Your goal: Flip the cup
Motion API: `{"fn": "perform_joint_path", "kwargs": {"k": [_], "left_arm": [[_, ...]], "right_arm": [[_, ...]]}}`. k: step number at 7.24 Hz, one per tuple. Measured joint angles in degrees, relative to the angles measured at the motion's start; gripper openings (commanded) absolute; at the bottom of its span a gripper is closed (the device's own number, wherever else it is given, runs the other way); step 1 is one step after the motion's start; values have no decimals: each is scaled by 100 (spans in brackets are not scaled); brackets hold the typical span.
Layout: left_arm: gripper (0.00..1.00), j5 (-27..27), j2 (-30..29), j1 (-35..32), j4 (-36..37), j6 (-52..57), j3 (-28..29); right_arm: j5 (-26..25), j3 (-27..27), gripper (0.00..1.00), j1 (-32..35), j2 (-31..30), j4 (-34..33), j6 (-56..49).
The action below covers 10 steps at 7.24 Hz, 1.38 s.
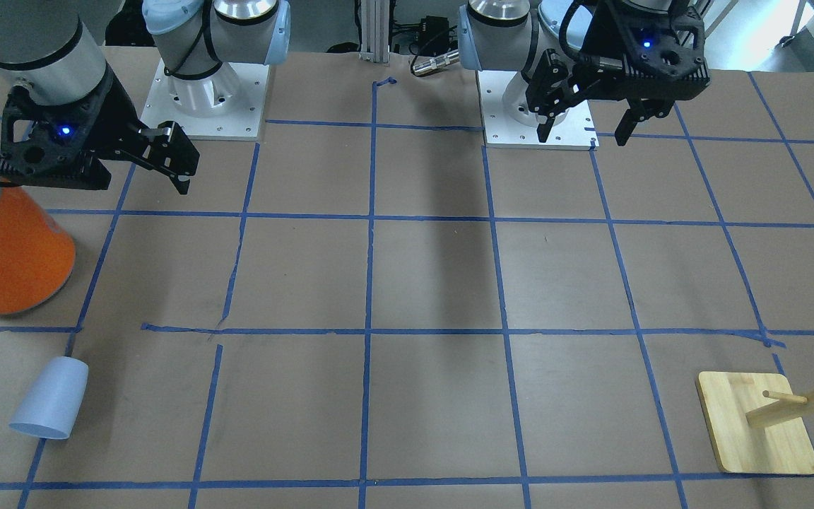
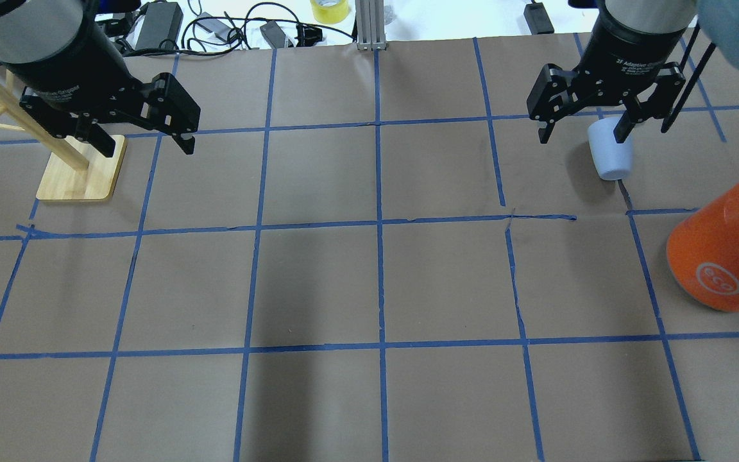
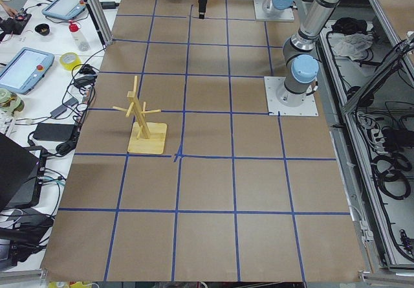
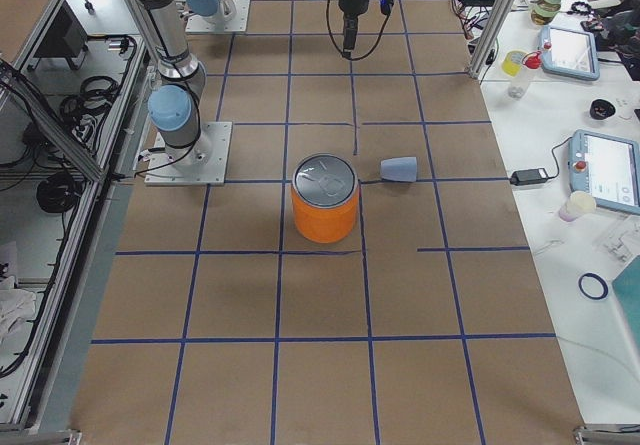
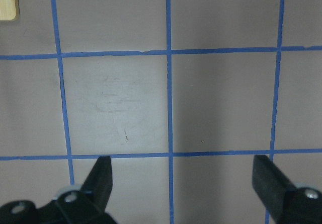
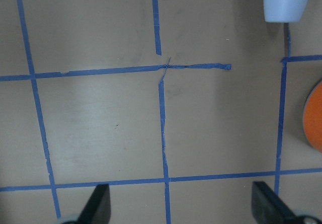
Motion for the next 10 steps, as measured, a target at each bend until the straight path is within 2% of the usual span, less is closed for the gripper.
{"fn": "perform_joint_path", "kwargs": {"k": [10], "left_arm": [[100,-17,29,-3,0,0,-9]], "right_arm": [[-72,36,100,-66,29,-221,-12]]}}
